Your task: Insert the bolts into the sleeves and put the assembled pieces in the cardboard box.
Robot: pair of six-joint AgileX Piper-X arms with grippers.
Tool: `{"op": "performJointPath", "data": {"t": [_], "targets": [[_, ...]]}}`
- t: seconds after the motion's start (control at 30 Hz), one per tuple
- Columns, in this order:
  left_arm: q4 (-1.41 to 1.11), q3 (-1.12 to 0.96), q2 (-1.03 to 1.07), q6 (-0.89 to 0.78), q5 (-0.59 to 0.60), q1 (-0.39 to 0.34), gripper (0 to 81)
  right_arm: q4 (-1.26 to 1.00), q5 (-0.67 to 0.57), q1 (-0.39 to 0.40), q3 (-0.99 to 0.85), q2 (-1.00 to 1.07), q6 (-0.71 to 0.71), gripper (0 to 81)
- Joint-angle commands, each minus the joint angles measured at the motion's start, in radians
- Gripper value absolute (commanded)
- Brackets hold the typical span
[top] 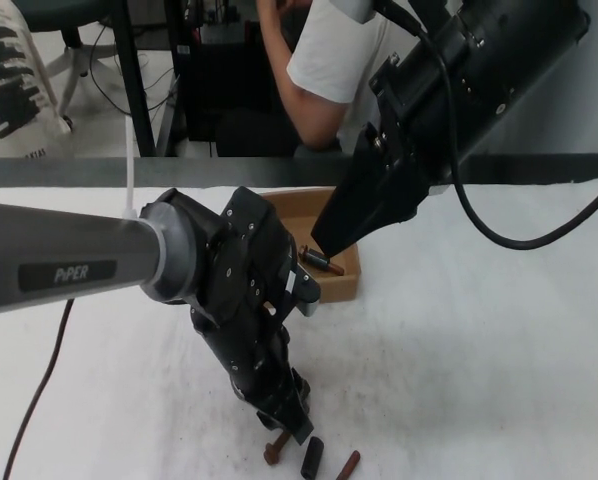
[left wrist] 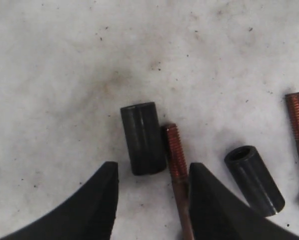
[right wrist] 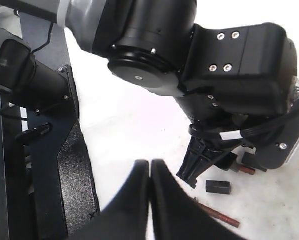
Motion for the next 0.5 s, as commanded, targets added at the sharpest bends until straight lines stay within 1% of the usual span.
{"op": "performJointPath", "data": {"t": [0.0,0.13,0.2,0.4,0.43,0.47], "targets": [[-0.007,-0.006,0.001,0.011,-0.008,-0.003,40.6,0.006,-0.015,0.001,-0.001,-0.009,0.0,0.8],[-0.034,-0.006,0.001,0.005,-0.008,-0.003,28.2,0.006,-0.015,0.001,-0.001,-0.009,0.0,0.8],[-0.045,-0.006,0.001,0.005,-0.008,-0.003,23.5,0.006,-0.015,0.001,-0.001,-0.009,0.0,0.8],[-0.06,-0.006,0.008,0.004,0.002,-0.003,22.7,0.006,-0.015,0.001,-0.001,-0.009,0.0,0.8],[-0.059,-0.006,0.013,0.004,0.002,-0.003,21.7,0.006,-0.015,0.001,-0.001,-0.009,0.0,0.8],[-0.059,-0.006,0.016,0.004,0.002,-0.003,18.9,0.006,-0.015,0.001,-0.001,-0.009,0.0,0.8]]}}
